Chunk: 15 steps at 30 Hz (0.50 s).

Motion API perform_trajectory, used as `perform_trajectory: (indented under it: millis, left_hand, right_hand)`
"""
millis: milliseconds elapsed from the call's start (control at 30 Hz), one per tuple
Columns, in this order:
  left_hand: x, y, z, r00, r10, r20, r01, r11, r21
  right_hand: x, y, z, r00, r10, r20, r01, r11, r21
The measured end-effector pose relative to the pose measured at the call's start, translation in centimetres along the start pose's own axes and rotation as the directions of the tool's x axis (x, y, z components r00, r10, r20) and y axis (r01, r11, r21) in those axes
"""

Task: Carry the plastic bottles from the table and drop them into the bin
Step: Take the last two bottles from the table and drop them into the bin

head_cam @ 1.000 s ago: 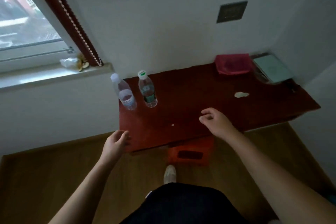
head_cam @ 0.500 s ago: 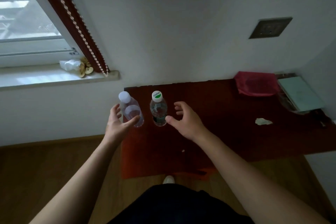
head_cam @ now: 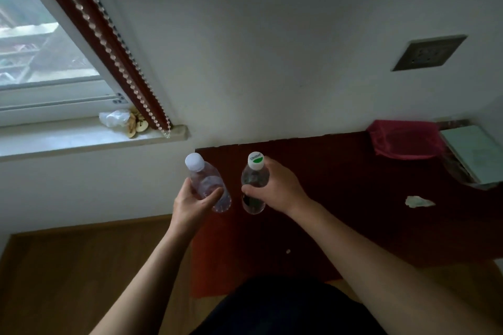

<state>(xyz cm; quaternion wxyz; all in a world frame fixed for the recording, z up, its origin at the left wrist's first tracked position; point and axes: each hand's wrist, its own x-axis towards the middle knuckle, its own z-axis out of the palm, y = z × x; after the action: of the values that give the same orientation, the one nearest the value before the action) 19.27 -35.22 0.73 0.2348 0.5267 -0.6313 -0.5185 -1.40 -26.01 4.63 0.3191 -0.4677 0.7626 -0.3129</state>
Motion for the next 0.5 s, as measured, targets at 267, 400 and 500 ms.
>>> perform_trajectory:
  millis: [267,400,500]
  left_hand:
    - [-2.5,3.5,6.4,0.995,0.068,0.078,-0.073,0.995,0.062]
    - [-5.3,5.4,10.5,0.992,0.087,0.091,-0.092,0.994,0.053]
    - [-8.1,6.2,12.6,0.995,0.084,0.057,-0.086,0.995,0.041]
  right_hand:
    - [-5.3,5.5,-10.5,0.983,0.097,-0.158,-0.071,0.983,0.167]
    - [-8.8,8.4,-14.8,0.97,0.123,-0.21,-0.082,0.978,0.194]
    - [-10.8,10.1,-16.8,0.975,0.105,-0.194,-0.07,0.982,0.177]
